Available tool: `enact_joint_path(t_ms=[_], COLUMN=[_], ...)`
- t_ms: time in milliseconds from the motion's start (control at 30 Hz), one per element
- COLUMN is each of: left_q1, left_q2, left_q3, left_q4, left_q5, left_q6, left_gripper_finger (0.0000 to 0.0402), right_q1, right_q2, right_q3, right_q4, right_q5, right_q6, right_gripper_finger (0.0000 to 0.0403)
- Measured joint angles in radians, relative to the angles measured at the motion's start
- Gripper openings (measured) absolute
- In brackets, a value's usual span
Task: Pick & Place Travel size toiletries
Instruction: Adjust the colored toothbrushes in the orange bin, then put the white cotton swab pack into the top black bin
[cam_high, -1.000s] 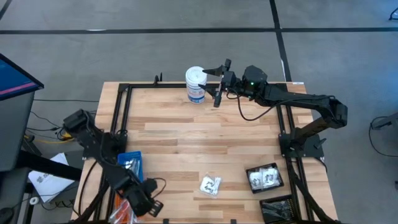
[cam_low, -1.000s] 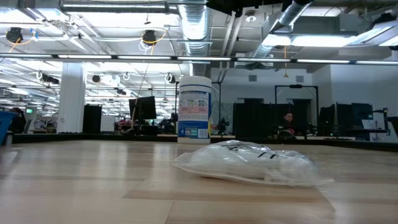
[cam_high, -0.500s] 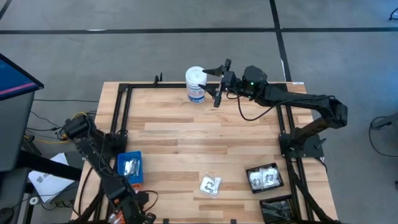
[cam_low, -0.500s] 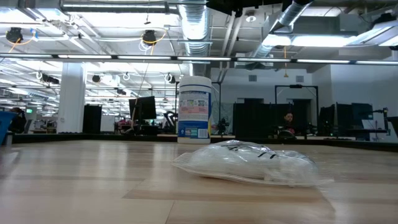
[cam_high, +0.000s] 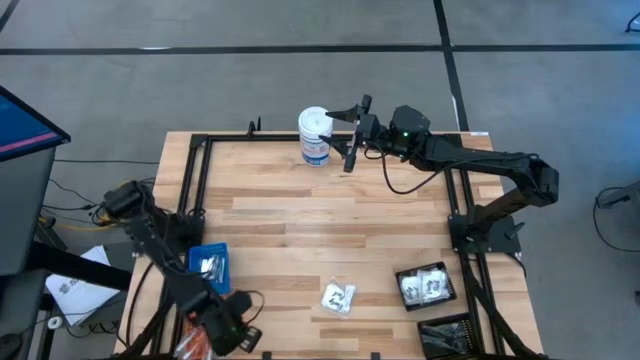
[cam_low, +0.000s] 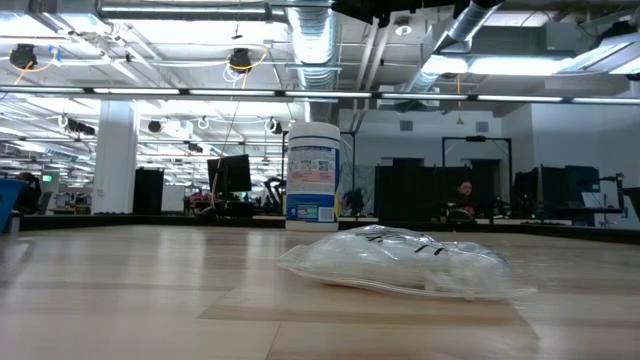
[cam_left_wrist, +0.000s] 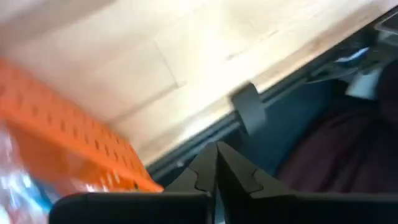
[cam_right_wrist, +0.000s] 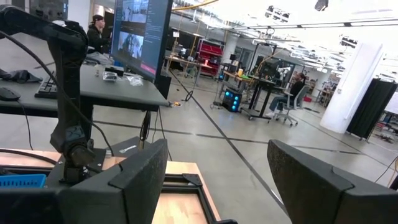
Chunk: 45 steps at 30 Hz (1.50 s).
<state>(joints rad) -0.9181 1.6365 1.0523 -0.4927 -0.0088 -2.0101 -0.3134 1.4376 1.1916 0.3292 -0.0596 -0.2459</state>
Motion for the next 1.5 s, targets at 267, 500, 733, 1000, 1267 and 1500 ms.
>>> enact_joint_path(t_ms=[267,500,733,1000,1267,1500], left_q1=[0.119,0.067,0.011,0.059,0.179,0.275], left_q2=[0.081,0.096,0.095,0.051,0.05,0.05], left_q3=[-0.001,-0.001,-0.001,-0.001,-0.001,-0.001], left_q4=[-0.007,-0.016,-0.018,-0.015,-0.01,-0.007], left_q5=[0.188,0.313,0.305,-0.095,-0.29,-0.369], left_q6=[0.219,0.137,0.04,0.22,0.576,0.927], left_gripper_finger=[0.0,0.0,0.0,0.0,0.0,0.0002], right_q1=[0.0,0.0,0.0,0.018,0.033,0.045], right_q2=[0.0,0.0,0.0,0.0,-0.092,-0.172], right_q3=[0.0,0.0,0.0,0.0,0.0,-0.013], right_q4=[-0.006,-0.007,-0.007,-0.022,-0.326,-0.588], right_q5=[0.0,0.0,0.0,0.0,0.004,0.005], right_q6=[0.0,-0.019,-0.018,-0.019,-0.069,0.043], right_gripper_finger=[0.0271,0.0271,0.0271,0.0271,0.0271,0.0271])
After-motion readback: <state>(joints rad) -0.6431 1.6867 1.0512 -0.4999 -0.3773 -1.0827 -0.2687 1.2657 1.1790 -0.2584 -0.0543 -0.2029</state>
